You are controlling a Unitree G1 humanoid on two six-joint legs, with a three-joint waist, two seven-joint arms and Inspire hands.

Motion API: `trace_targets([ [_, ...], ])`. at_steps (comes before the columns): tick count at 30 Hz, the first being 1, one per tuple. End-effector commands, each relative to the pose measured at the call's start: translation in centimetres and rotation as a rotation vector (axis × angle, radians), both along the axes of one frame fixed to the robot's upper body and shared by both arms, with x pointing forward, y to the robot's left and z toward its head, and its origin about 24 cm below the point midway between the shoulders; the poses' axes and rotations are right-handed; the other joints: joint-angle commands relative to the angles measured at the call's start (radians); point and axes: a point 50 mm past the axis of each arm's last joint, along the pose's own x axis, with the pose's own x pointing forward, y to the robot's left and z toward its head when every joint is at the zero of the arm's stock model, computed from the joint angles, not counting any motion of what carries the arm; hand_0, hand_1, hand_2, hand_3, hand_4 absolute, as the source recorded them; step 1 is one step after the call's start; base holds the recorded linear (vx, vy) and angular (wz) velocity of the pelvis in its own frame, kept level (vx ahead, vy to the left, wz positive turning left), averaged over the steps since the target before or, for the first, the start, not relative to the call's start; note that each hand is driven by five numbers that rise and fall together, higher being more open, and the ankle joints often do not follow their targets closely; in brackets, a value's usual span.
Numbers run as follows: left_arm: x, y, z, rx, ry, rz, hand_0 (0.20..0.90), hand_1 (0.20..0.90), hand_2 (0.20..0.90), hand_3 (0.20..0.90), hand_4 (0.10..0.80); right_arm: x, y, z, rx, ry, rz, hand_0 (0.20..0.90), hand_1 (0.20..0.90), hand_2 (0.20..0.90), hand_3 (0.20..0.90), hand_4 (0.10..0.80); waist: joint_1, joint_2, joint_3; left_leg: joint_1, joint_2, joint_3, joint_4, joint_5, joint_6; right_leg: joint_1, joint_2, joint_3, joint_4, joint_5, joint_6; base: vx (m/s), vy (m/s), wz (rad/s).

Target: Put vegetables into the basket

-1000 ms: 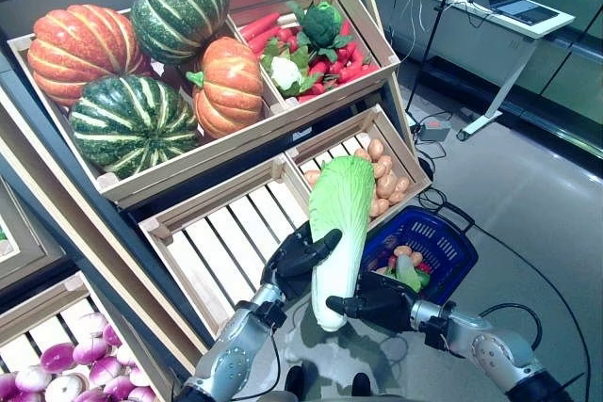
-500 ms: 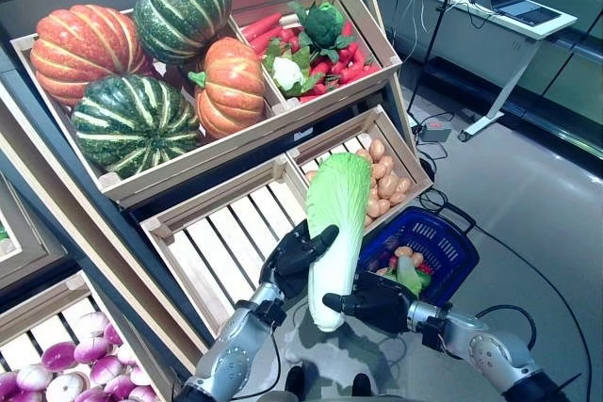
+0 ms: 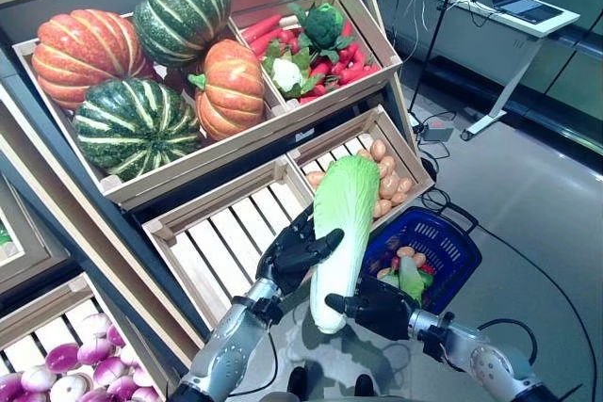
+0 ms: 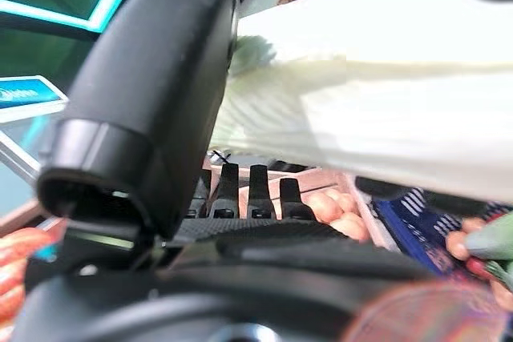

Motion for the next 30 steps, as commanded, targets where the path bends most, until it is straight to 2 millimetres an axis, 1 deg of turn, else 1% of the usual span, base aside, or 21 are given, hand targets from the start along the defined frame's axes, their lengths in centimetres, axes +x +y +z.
trace_targets([
  [1, 2.3, 0.2, 3.7, 0.046, -0.226, 0.016, 0.900, 0.900, 0.900, 0.900, 0.800, 3.7, 0.2, 5.9, 0.319, -0.303, -0.185, 0.300, 0.300, 0.300, 0.300, 0.400, 0.008, -0.033, -0.057, 0.011, 0.014, -0.012, 0.008, -0.041, -0.004, 0.018, -0.064, -0.004, 0.001, 0.046, 0.036, -0.034, 0.008, 0.00],
  [2, 2.4, 0.3, 3.8, 0.046, -0.230, 0.026, 0.900, 0.900, 0.900, 0.900, 0.800, 4.0, -0.1, 6.1, 0.340, -0.313, -0.235, 0.300, 0.300, 0.300, 0.300, 0.400, 0.008, -0.032, -0.056, 0.010, 0.014, -0.013, 0.008, -0.041, -0.004, 0.017, -0.064, -0.005, 0.001, 0.046, 0.037, 0.000, 0.000, 0.00],
  [4, 2.4, 0.4, 3.9, 0.052, -0.233, 0.036, 0.900, 0.900, 0.900, 0.900, 0.800, 4.2, -0.5, 6.2, 0.361, -0.325, -0.271, 0.300, 0.300, 0.300, 0.300, 0.400, 0.008, -0.032, -0.054, 0.010, 0.014, -0.012, 0.008, -0.042, -0.004, 0.017, -0.064, -0.006, 0.001, 0.045, 0.036, 0.000, 0.000, 0.00],
  [10, 2.8, 0.9, 4.1, 0.054, -0.237, 0.074, 0.900, 0.900, 0.900, 0.900, 0.800, 5.1, -2.0, 7.1, 0.443, -0.411, -0.453, 0.300, 0.300, 0.300, 0.300, 0.400, 0.006, -0.032, -0.045, 0.009, 0.016, -0.006, 0.008, -0.046, -0.001, 0.013, -0.062, -0.004, 0.001, 0.044, 0.033, -0.005, 0.000, 0.00],
  [12, 2.8, 1.1, 4.1, 0.054, -0.234, 0.088, 0.900, 0.900, 0.900, 0.900, 0.800, 5.3, -2.7, 7.4, 0.449, -0.457, -0.539, 0.300, 0.300, 0.300, 0.300, 0.400, 0.004, -0.031, -0.042, 0.008, 0.017, -0.003, 0.008, -0.047, 0.000, 0.012, -0.061, -0.001, 0.001, 0.044, 0.031, 0.000, 0.000, 0.00],
  [15, 2.9, 1.2, 4.2, 0.050, -0.230, 0.101, 0.900, 0.900, 0.900, 0.900, 0.800, 5.5, -3.4, 7.6, 0.456, -0.475, -0.630, 0.300, 0.300, 0.300, 0.300, 0.400, 0.002, -0.029, -0.039, 0.005, 0.016, -0.001, 0.008, -0.047, 0.001, 0.010, -0.060, 0.001, 0.001, 0.044, 0.030, -0.011, 0.006, -0.05],
  [16, 2.9, 1.4, 4.1, 0.050, -0.228, 0.110, 0.900, 0.900, 0.900, 0.900, 0.800, 5.6, -3.7, 7.6, 0.447, -0.481, -0.677, 0.300, 0.300, 0.300, 0.300, 0.400, 0.000, -0.028, -0.038, 0.005, 0.016, 0.001, 0.008, -0.049, 0.001, 0.008, -0.059, 0.003, 0.001, 0.043, 0.030, -0.008, 0.005, -0.07],
  [18, 3.0, 1.5, 4.1, 0.049, -0.229, 0.118, 0.900, 0.900, 0.900, 0.900, 0.800, 5.6, -4.1, 7.5, 0.430, -0.489, -0.717, 0.300, 0.300, 0.300, 0.300, 0.400, -0.001, -0.027, -0.036, 0.004, 0.017, 0.002, 0.008, -0.049, 0.001, 0.007, -0.060, 0.004, 0.001, 0.043, 0.029, -0.002, 0.005, -0.05],
  [20, 3.0, 1.8, 4.2, 0.052, -0.229, 0.137, 0.900, 0.900, 0.900, 0.900, 0.800, 5.5, -4.8, 7.3, 0.356, -0.517, -0.773, 0.300, 0.300, 0.300, 0.300, 0.400, -0.003, -0.027, -0.034, 0.004, 0.018, 0.003, 0.008, -0.049, 0.001, 0.007, -0.060, 0.005, 0.001, 0.043, 0.029, 0.000, 0.000, 0.00],
  [22, 2.9, 2.0, 4.3, 0.049, -0.230, 0.152, 0.900, 0.900, 0.900, 0.900, 0.800, 5.5, -5.2, 7.1, 0.333, -0.514, -0.811, 0.300, 0.300, 0.300, 0.300, 0.400, -0.004, -0.026, -0.032, 0.004, 0.018, 0.004, 0.008, -0.048, 0.001, 0.006, -0.059, 0.008, 0.001, 0.044, 0.028, 0.015, 0.004, -0.01],
  [24, 2.7, 2.4, 4.5, 0.045, -0.243, 0.169, 0.900, 0.900, 0.900, 0.900, 0.800, 5.3, -6.1, 6.6, 0.279, -0.503, -0.896, 0.300, 0.300, 0.300, 0.300, 0.400, -0.003, -0.025, -0.028, 0.001, 0.019, 0.006, 0.008, -0.048, 0.002, 0.005, -0.058, 0.007, 0.001, 0.044, 0.027, 0.000, 0.000, 0.00],
  [26, 2.6, 2.5, 4.6, 0.044, -0.248, 0.176, 0.900, 0.900, 0.900, 0.900, 0.800, 5.3, -6.5, 6.3, 0.266, -0.492, -0.933, 0.300, 0.300, 0.300, 0.300, 0.400, -0.002, -0.025, -0.026, -0.001, 0.019, 0.006, 0.008, -0.048, 0.002, 0.004, -0.058, 0.006, 0.001, 0.044, 0.027, 0.000, 0.000, 0.00],
  [27, 2.5, 2.7, 4.6, 0.034, -0.249, 0.183, 0.900, 0.900, 0.900, 0.900, 0.800, 5.2, -6.9, 6.0, 0.227, -0.477, -0.972, 0.300, 0.300, 0.300, 0.300, 0.400, -0.002, -0.024, -0.022, -0.005, 0.018, 0.008, 0.008, -0.047, 0.002, 0.001, -0.057, 0.006, 0.001, 0.044, 0.026, 0.000, 0.000, 0.00],
  [30, 2.6, 2.7, 4.9, 0.007, -0.255, 0.182, 0.900, 0.900, 0.900, 0.900, 0.800, 5.4, -7.4, 5.3, 0.179, -0.441, -1.018, 0.300, 0.300, 0.300, 0.300, 0.400, 0.000, -0.022, -0.011, -0.010, 0.017, 0.007, 0.008, -0.047, 0.004, -0.007, -0.057, 0.006, 0.003, 0.048, 0.024, 0.000, 0.000, 0.00],
])
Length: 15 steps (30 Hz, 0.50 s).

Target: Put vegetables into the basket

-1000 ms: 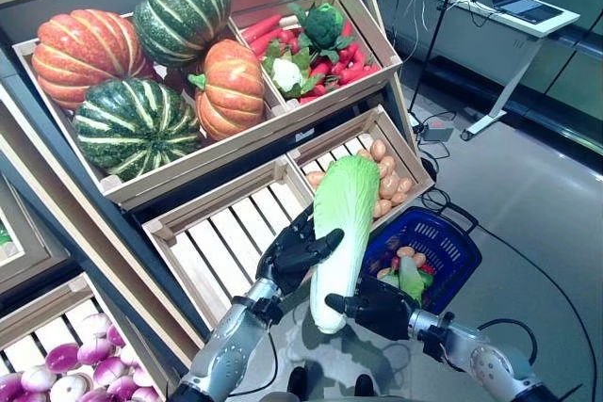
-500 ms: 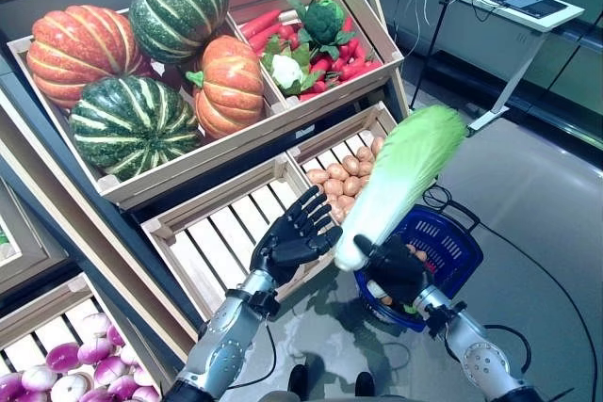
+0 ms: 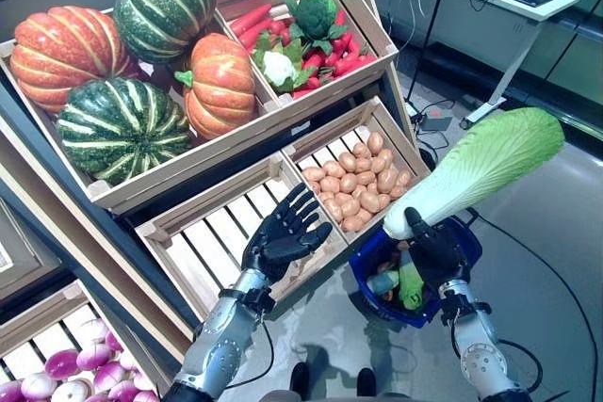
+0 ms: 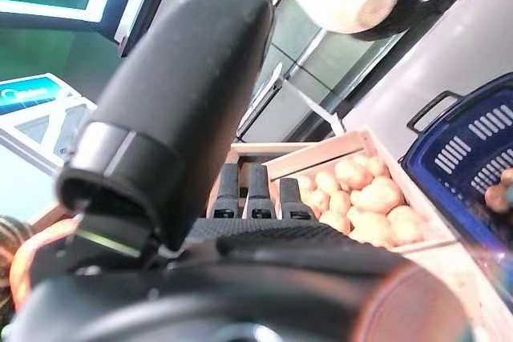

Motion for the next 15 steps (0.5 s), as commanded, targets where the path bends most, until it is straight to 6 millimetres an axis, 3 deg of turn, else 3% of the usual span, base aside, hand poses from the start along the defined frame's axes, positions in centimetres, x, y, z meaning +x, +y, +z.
trace_targets([
  [1, 1.9, 0.6, 4.2, -0.065, -0.217, 0.029, 0.900, 0.900, 0.900, 0.900, 0.800, 2.4, -1.6, 4.2, -0.066, -0.208, -0.158, 0.300, 0.300, 0.300, 0.300, 0.400, 0.005, -0.041, -0.016, 0.006, 0.016, -0.012, 0.002, -0.041, 0.001, 0.018, -0.055, -0.003, 0.004, 0.048, 0.018, 0.000, 0.000, 0.00],
  [5, 1.7, 0.6, 4.4, -0.113, -0.207, 0.013, 0.900, 0.900, 0.900, 0.900, 0.800, 2.7, -3.0, 3.6, -0.099, -0.136, -0.230, 0.300, 0.300, 0.300, 0.300, 0.400, 0.016, -0.039, 0.016, -0.006, 0.014, -0.019, 0.002, -0.037, 0.003, 0.004, -0.052, -0.004, 0.013, 0.048, 0.014, -0.003, -0.008, 0.00],
  [10, 2.4, 0.2, 6.0, -0.152, -0.280, -0.028, 0.900, 0.900, 0.900, 0.900, 0.800, 4.2, -4.7, 4.3, -0.125, -0.117, -0.334, 0.300, 0.300, 0.300, 0.300, 0.400, 0.033, -0.030, 0.102, -0.056, 0.010, -0.029, 0.002, -0.024, 0.003, -0.054, -0.047, -0.004, 0.043, 0.049, 0.008, -0.141, -0.043, 0.03],
  [15, 3.9, -0.7, 8.7, -0.168, -0.401, -0.086, 0.900, 0.900, 0.900, 0.900, 0.800, 7.8, -7.2, 7.5, -0.106, -0.169, -0.468, 0.300, 0.300, 0.300, 0.300, 0.400, 0.058, -0.003, 0.251, -0.152, 0.009, -0.019, 0.024, 0.007, 0.004, -0.150, -0.032, -0.018, 0.105, 0.049, -0.008, -0.176, -0.066, 0.07],
])
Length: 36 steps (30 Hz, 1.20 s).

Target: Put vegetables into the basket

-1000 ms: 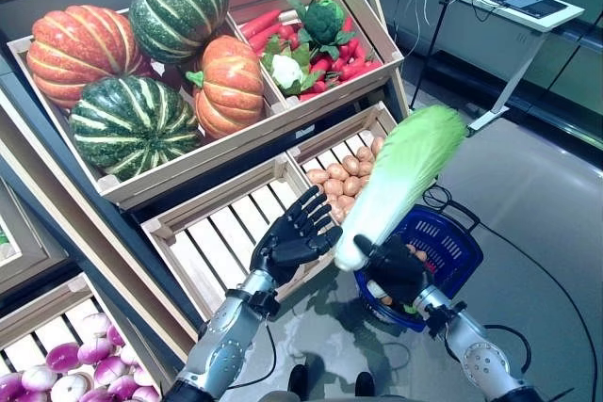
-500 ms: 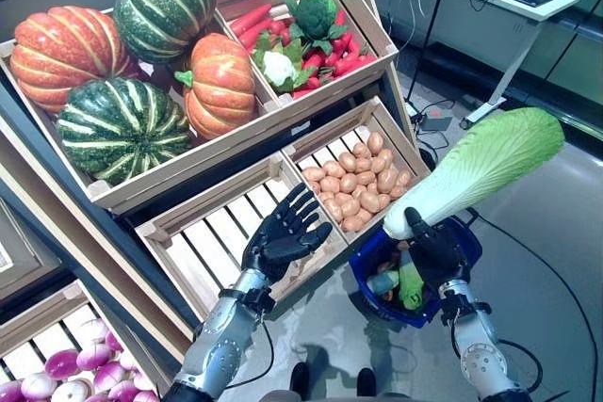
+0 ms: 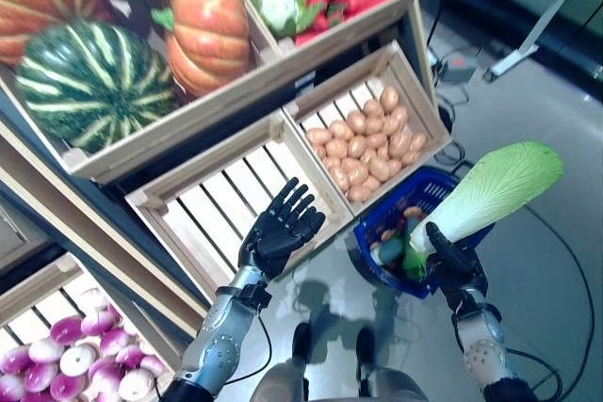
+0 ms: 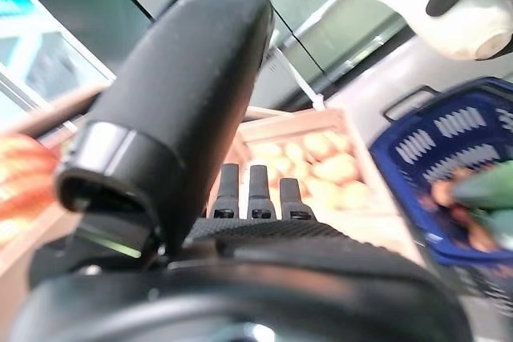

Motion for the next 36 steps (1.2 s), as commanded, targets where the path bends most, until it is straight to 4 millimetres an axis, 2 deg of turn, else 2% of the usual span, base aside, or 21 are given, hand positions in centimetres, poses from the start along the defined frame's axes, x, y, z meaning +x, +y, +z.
trace_targets([
  [1, 2.3, -0.6, 7.6, -0.064, -0.384, -0.048, 0.900, 0.900, 0.900, 0.900, 0.800, 4.9, -3.5, 9.7, -0.017, -0.415, -0.200, 0.300, 0.300, 0.300, 0.300, 0.400, 0.036, 0.004, 0.069, -0.053, 0.006, -0.001, 0.044, -0.036, 0.015, -0.057, -0.036, -0.004, 0.128, 0.010, -0.011, -0.214, -0.088, 0.25],
  [3, 2.9, -0.8, 8.7, -0.082, -0.433, -0.057, 0.900, 0.900, 0.900, 0.900, 0.800, 5.7, -4.2, 11.0, 0.009, -0.450, -0.256, 0.300, 0.300, 0.300, 0.300, 0.400, 0.038, 0.010, 0.116, -0.129, -0.006, -0.009, 0.112, -0.040, 0.017, -0.116, -0.036, -0.011, 0.176, 0.009, -0.015, -0.180, -0.091, 0.25],
  [6, 3.3, -1.5, 9.7, -0.073, -0.475, -0.081, 0.900, 0.900, 0.900, 0.900, 0.800, 6.6, -4.9, 12.7, 0.058, -0.492, -0.336, 0.300, 0.300, 0.300, 0.300, 0.400, 0.039, 0.019, 0.164, -0.229, -0.024, -0.014, 0.185, -0.044, 0.014, -0.197, -0.042, -0.024, 0.227, 0.008, -0.017, -0.154, -0.073, 0.19],
  [9, 3.8, -2.2, 10.2, -0.073, -0.508, -0.106, 0.900, 0.900, 0.900, 0.900, 0.800, 7.4, -5.2, 13.9, 0.035, -0.492, -0.364, 0.300, 0.300, 0.300, 0.300, 0.400, 0.039, 0.026, 0.193, -0.297, -0.042, -0.027, 0.243, -0.050, 0.017, -0.256, -0.044, -0.024, 0.268, 0.006, -0.015, -0.100, -0.048, 0.04],
  [18, 4.7, -3.8, 11.6, -0.070, -0.568, -0.135, 0.900, 0.900, 0.900, 0.900, 0.800, 9.1, -6.3, 17.8, -0.005, -0.502, -0.428, 0.300, 0.300, 0.300, 0.300, 0.400, 0.043, 0.032, 0.203, -0.452, -0.067, -0.038, 0.310, -0.040, 0.016, -0.405, -0.043, -0.019, 0.315, 0.017, -0.013, -0.052, -0.039, 0.07],
  [23, 4.7, -3.9, 11.8, -0.050, -0.580, -0.130, 0.900, 0.900, 0.900, 0.900, 0.800, 9.7, -6.6, 19.2, -0.030, -0.449, -0.447, 0.300, 0.300, 0.300, 0.300, 0.400, 0.049, 0.030, 0.203, -0.540, -0.070, -0.049, 0.342, -0.034, 0.014, -0.494, -0.045, -0.019, 0.338, 0.025, -0.012, 0.023, -0.071, 0.09],
  [35, 4.6, -3.8, 12.1, -0.045, -0.588, -0.118, 0.900, 0.900, 0.900, 0.900, 0.800, 11.5, -4.9, 20.4, 0.003, -0.300, -0.390, 0.300, 0.300, 0.300, 0.300, 0.400, 0.060, 0.043, 0.203, -0.700, -0.083, -0.045, 0.400, -0.028, 0.023, -0.671, -0.041, -0.016, 0.401, 0.031, -0.022, 0.008, -0.020, 0.02],
  [36, 4.6, -4.0, 12.2, -0.040, -0.590, -0.124, 0.900, 0.900, 0.900, 0.900, 0.800, 11.7, -4.7, 20.4, 0.013, -0.296, -0.376, 0.368, 0.368, 0.368, 0.368, 0.445, 0.060, 0.042, 0.203, -0.705, -0.083, -0.045, 0.405, -0.031, 0.023, -0.675, -0.039, -0.015, 0.403, 0.031, -0.023, 0.000, 0.000, 0.00],
])
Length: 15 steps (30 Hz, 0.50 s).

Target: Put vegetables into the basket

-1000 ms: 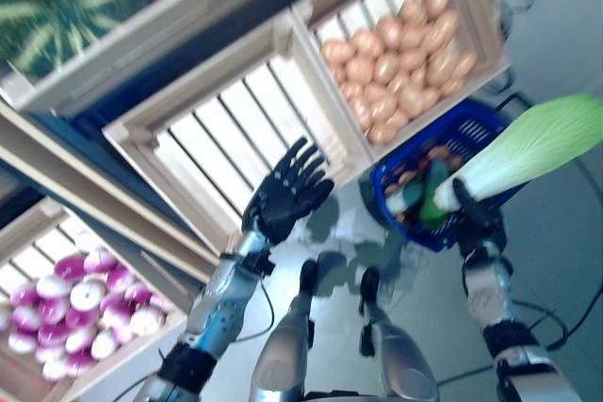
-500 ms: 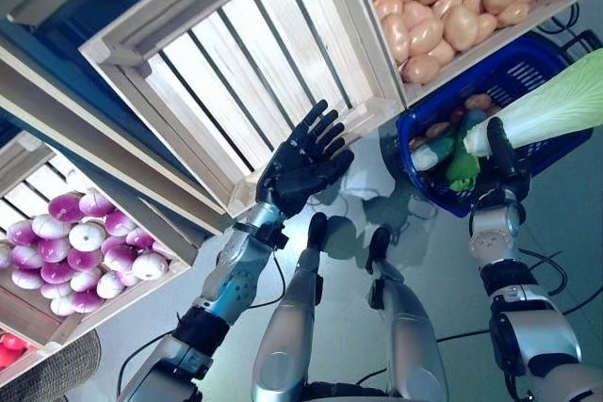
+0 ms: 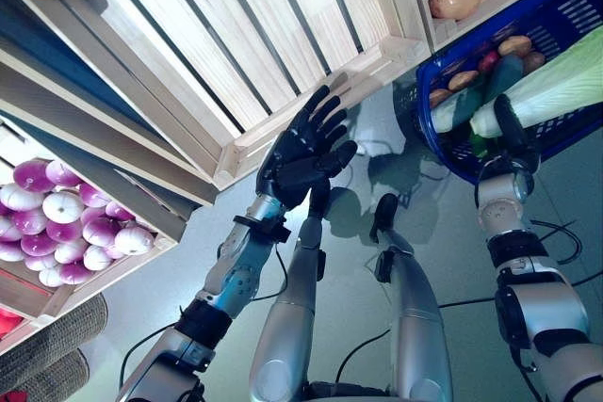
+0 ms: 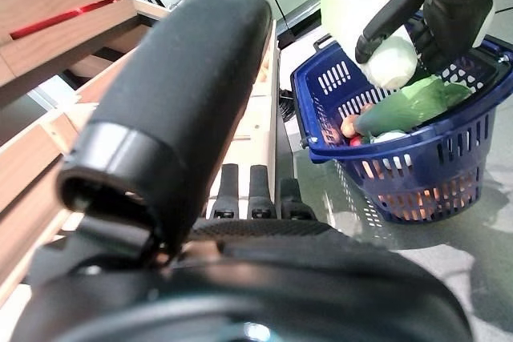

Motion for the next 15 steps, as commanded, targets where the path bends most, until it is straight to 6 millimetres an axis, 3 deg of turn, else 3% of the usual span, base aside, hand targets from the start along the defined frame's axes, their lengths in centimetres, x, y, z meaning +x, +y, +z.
trace_targets([
  [1, -1.1, -0.9, 4.6, -0.060, -0.245, -0.039, 0.900, 0.900, 0.900, 0.900, 0.800, -0.5, -2.8, 4.8, -0.109, -0.112, -0.066, 0.566, 0.566, 0.566, 0.566, 0.577, 0.017, 0.000, -0.003, -0.048, -0.041, 0.017, 0.107, -0.063, 0.042, 0.029, 0.010, 0.047, -0.084, 0.134, 0.011, 0.002, -0.015, 0.03],
  [2, -1.1, -1.1, 4.6, -0.063, -0.250, -0.047, 0.900, 0.900, 0.900, 0.900, 0.800, -0.3, -2.5, 4.9, -0.091, -0.107, -0.058, 0.900, 0.900, 0.900, 0.900, 0.800, 0.015, -0.001, -0.003, -0.059, -0.042, 0.016, 0.107, -0.057, 0.041, 0.018, 0.016, 0.049, -0.086, 0.138, 0.007, 0.017, -0.013, 0.04],
  [7, -1.3, -1.7, 5.2, -0.092, -0.314, -0.126, 0.900, 0.900, 0.900, 0.900, 0.800, 0.1, -2.0, 4.1, -0.053, -0.081, -0.051, 0.900, 0.900, 0.900, 0.900, 0.800, 0.017, -0.002, -0.003, -0.049, -0.046, 0.016, 0.088, -0.056, 0.044, 0.027, 0.025, 0.045, -0.103, 0.141, 0.003, -0.002, -0.003, 0.02],
  [15, -1.5, -2.1, 5.6, -0.088, -0.338, -0.157, 0.900, 0.900, 0.900, 0.900, 0.800, -0.3, -2.5, 4.1, -0.112, 0.031, -0.189, 0.900, 0.900, 0.900, 0.900, 0.800, 0.021, -0.010, -0.003, -0.011, -0.057, 0.007, 0.079, -0.059, 0.042, 0.069, 0.029, 0.038, -0.121, 0.148, 0.002, -0.004, -0.001, 0.00],
])
